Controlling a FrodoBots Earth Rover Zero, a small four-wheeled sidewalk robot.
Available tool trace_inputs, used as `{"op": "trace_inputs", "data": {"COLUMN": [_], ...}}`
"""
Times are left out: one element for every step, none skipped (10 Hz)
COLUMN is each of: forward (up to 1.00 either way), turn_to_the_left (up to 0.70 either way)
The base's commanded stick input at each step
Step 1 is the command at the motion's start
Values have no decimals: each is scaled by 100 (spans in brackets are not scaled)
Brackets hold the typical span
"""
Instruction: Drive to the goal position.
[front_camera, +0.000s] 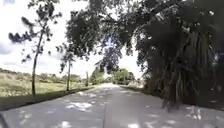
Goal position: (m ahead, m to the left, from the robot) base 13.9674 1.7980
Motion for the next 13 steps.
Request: {"op": "trace_inputs", "data": {"forward": [70,70,70,70,70,70,70,70,70,70,70,70,70], "turn_to_the_left": [0,0,0,0,0,0,0,0,0,0,0,0,0]}}
